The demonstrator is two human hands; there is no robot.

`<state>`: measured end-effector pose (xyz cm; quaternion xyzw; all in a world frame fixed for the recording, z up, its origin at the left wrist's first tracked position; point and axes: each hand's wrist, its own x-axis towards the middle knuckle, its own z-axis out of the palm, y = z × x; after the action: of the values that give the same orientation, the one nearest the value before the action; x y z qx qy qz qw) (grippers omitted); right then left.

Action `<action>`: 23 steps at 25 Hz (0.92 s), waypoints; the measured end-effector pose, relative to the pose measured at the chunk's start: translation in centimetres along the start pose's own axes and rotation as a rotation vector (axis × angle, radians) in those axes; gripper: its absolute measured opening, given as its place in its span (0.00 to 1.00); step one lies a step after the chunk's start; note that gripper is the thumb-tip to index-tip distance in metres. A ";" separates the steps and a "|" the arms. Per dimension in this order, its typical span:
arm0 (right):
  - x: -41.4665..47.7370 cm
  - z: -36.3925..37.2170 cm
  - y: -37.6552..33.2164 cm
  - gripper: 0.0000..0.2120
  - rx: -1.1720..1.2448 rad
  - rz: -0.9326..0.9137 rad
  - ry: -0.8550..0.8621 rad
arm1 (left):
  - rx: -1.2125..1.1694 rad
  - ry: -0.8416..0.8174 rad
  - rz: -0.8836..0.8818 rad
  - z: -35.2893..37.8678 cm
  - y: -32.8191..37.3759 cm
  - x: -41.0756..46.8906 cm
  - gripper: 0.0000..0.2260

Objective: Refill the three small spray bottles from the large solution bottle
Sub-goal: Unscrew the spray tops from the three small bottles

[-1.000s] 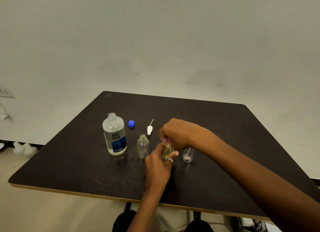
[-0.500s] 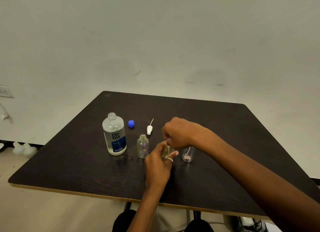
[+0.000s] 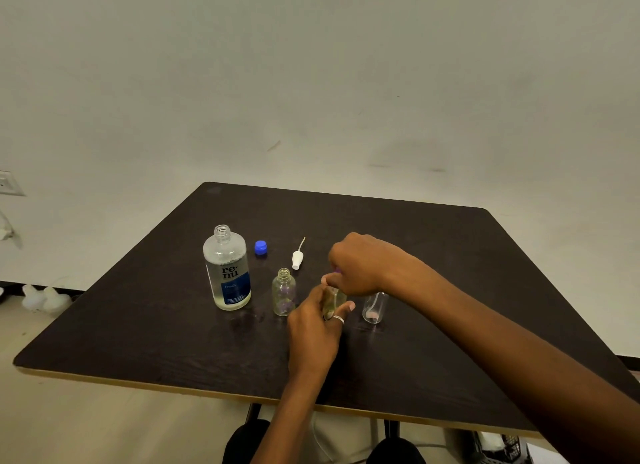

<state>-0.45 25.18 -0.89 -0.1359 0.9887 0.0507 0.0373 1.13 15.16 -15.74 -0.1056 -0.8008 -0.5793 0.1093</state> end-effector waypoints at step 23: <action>-0.3 -6.2 3.8 0.07 0.230 -0.026 0.110 | -0.035 0.024 -0.028 0.0 0.0 0.0 0.20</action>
<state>-1.54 28.18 5.59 -0.1464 0.9867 -0.0710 -0.0012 1.12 15.18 -15.74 -0.0894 -0.7904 -0.5961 0.1090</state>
